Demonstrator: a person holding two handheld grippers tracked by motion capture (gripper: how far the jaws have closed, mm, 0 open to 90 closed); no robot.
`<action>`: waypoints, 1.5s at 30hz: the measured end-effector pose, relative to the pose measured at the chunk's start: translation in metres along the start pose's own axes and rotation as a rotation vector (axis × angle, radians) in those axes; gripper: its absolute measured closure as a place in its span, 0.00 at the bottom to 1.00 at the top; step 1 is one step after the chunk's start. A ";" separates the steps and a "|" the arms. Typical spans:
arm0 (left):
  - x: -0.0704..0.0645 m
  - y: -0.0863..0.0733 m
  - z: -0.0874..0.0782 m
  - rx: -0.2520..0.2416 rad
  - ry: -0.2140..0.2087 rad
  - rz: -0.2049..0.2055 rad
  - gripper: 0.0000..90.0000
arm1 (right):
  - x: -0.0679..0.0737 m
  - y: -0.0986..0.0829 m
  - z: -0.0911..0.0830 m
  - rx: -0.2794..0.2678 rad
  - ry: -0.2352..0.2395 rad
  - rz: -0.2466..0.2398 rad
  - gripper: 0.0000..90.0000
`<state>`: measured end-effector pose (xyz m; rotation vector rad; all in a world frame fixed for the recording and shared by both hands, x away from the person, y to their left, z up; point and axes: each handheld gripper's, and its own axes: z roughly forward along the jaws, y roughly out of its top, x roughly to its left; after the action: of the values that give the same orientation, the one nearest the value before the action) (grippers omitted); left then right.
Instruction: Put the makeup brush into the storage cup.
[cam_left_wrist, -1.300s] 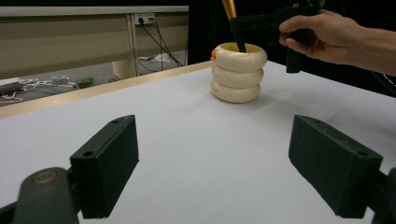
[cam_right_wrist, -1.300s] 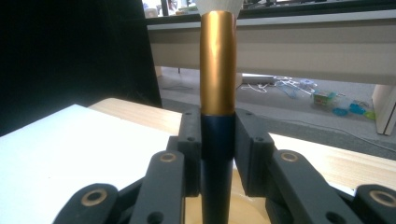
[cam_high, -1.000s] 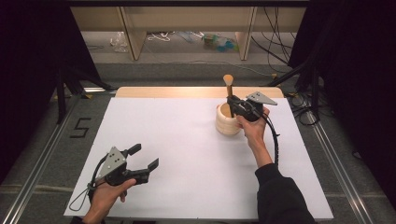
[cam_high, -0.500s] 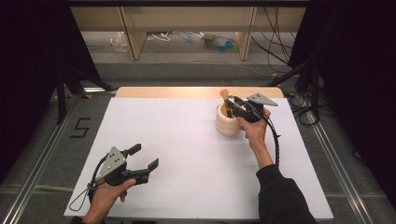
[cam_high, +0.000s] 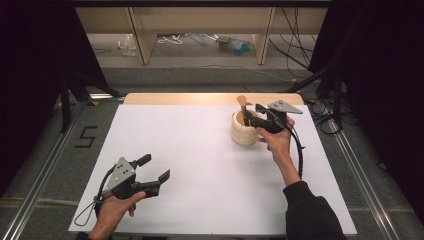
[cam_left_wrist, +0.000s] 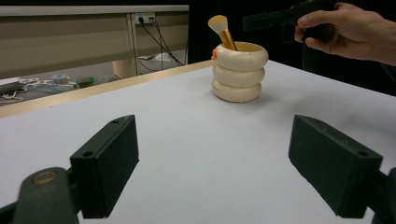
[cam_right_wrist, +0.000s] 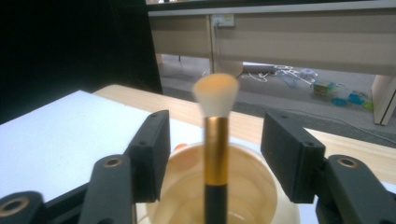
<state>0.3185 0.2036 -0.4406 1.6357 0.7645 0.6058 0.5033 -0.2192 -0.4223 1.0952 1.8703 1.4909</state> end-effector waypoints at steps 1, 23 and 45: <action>-0.001 0.000 0.000 -0.001 0.001 -0.007 0.18 | 0.001 0.001 -0.002 0.002 0.001 -0.008 0.47; -0.001 0.000 0.000 -0.006 -0.002 -0.002 0.18 | 0.022 0.008 -0.035 0.059 0.045 -0.026 0.33; -0.001 0.000 -0.001 -0.004 0.000 -0.014 0.18 | 0.045 0.005 -0.064 0.038 0.081 -0.045 0.27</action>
<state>0.3171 0.2034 -0.4402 1.6255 0.7736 0.5968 0.4291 -0.2167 -0.3962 1.0162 1.9724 1.5007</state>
